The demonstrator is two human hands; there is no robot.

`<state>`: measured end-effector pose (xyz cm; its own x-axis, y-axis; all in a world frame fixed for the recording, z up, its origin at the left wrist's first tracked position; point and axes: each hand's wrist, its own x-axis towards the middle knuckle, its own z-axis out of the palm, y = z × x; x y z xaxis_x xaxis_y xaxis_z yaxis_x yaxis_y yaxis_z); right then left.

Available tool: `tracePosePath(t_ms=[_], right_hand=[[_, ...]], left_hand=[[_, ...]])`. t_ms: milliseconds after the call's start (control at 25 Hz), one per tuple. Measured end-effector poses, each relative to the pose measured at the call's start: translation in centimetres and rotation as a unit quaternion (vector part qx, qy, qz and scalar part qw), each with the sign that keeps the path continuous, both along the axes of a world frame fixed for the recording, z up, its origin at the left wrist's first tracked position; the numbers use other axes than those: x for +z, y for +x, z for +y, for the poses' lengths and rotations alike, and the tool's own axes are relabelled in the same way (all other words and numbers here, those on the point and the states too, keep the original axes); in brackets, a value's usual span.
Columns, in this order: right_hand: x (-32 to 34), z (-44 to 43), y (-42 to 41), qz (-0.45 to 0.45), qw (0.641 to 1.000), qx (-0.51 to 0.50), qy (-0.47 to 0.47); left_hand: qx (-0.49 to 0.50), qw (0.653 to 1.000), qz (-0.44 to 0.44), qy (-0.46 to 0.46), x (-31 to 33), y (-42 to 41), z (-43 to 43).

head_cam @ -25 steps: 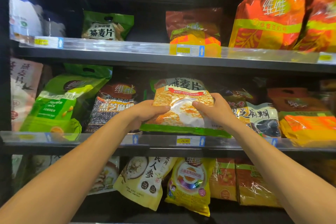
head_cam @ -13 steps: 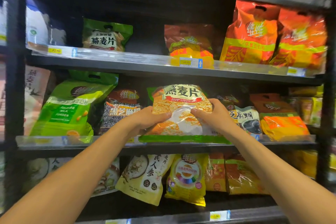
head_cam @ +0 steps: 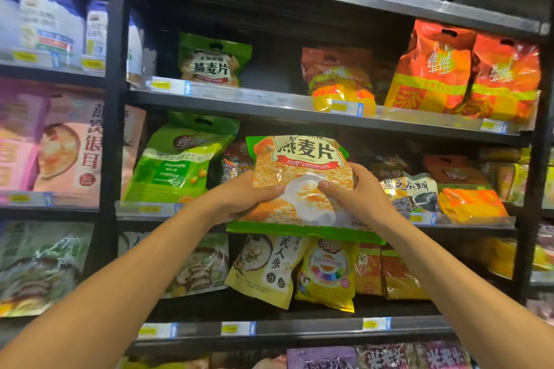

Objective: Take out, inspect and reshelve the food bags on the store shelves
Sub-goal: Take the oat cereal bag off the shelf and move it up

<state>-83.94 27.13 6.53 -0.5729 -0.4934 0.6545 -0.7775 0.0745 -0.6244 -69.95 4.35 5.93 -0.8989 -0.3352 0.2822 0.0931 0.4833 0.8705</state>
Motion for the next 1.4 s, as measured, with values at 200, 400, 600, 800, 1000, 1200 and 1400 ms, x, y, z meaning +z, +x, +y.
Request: tracePosePath(t_ms=[200,400,600,800,1000,1200,1400], right_hand=[[1.6,-1.7,5.4,0.033,0.998,0.025,-0.040],[4.2,-4.2,8.9,0.056,0.993,0.056,-0.088],[7.5,-7.2,9.9,0.080,0.987,0.077,-0.112],[12.4,-11.6,8.6,0.116,0.985,0.063,-0.112],[17.5,-16.1,6.7,0.131,0.983,0.054,-0.116],[22.0,-21.0,4.2,0.113,0.985,0.081,-0.104],[26.2,-25.6,1.1,0.091,0.987,0.092,-0.099]], left_hand=[[0.039,0.997,0.042,-0.050,2.0,6.6,-0.7],[0.077,0.990,0.087,-0.075,4.8,12.0,-1.4],[0.088,0.986,0.122,-0.074,8.0,14.4,-2.9],[0.129,0.980,0.149,-0.038,11.8,14.0,-5.6],[0.170,0.971,0.149,-0.073,16.8,12.5,-9.2],[0.197,0.964,0.150,-0.096,21.2,10.0,-13.7],[0.221,0.956,0.162,-0.102,24.8,7.3,-18.2]])
